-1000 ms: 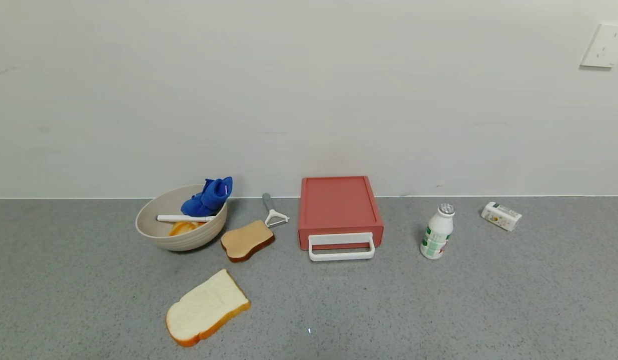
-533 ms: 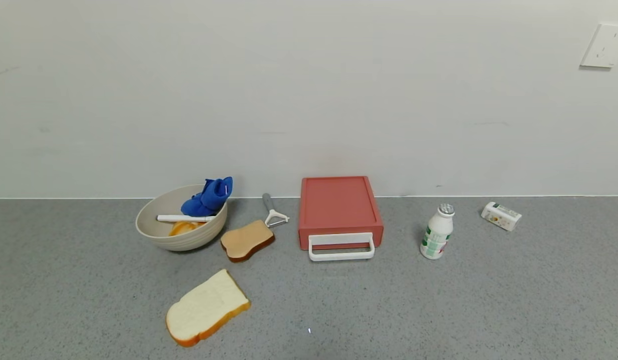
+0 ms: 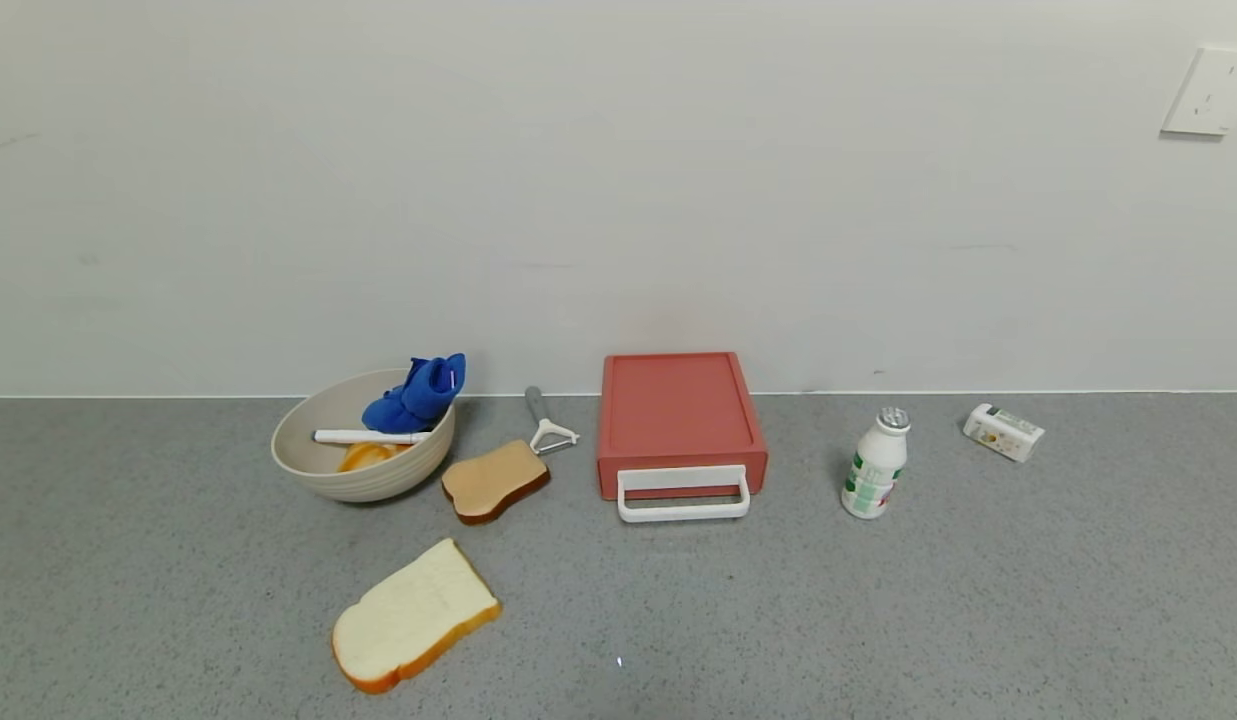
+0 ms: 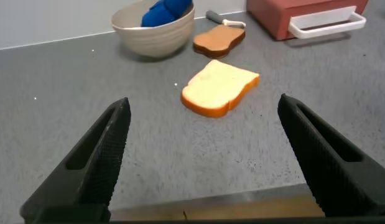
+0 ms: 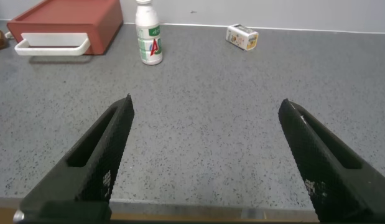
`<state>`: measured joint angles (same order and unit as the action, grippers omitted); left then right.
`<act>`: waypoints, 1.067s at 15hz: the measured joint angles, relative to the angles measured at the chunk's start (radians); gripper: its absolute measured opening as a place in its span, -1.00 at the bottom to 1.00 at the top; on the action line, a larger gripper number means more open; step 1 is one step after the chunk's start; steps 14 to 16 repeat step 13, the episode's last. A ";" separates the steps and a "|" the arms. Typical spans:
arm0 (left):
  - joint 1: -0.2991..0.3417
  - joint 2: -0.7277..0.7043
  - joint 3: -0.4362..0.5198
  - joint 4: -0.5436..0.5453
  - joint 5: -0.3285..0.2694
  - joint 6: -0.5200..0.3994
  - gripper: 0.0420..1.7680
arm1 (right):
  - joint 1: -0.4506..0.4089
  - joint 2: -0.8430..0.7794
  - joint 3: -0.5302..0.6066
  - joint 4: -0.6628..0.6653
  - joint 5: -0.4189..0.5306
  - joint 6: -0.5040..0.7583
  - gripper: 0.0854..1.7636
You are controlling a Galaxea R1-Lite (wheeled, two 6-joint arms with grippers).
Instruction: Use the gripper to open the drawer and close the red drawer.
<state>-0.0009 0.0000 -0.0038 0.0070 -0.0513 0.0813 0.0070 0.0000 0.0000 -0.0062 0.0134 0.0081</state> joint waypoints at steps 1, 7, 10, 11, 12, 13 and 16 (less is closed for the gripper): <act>0.000 0.000 0.001 0.000 0.002 -0.012 0.93 | 0.000 0.000 0.000 0.000 0.000 0.001 0.94; 0.001 0.000 0.004 -0.001 0.022 -0.066 0.94 | 0.000 0.000 0.000 -0.002 0.001 0.002 0.94; 0.001 0.000 0.004 -0.001 0.022 -0.065 0.94 | -0.001 0.000 0.000 -0.001 0.001 0.001 0.94; 0.001 0.000 0.004 -0.001 0.022 -0.065 0.94 | -0.001 0.000 0.000 -0.001 0.001 0.001 0.94; 0.001 0.000 0.004 -0.001 0.022 -0.064 0.94 | -0.001 0.000 0.000 -0.001 0.001 0.001 0.94; 0.001 0.000 0.004 -0.001 0.023 -0.064 0.94 | -0.001 0.000 0.000 -0.001 0.001 0.001 0.94; 0.001 0.000 0.004 -0.001 0.023 -0.064 0.94 | -0.001 0.000 0.000 -0.001 0.001 0.001 0.94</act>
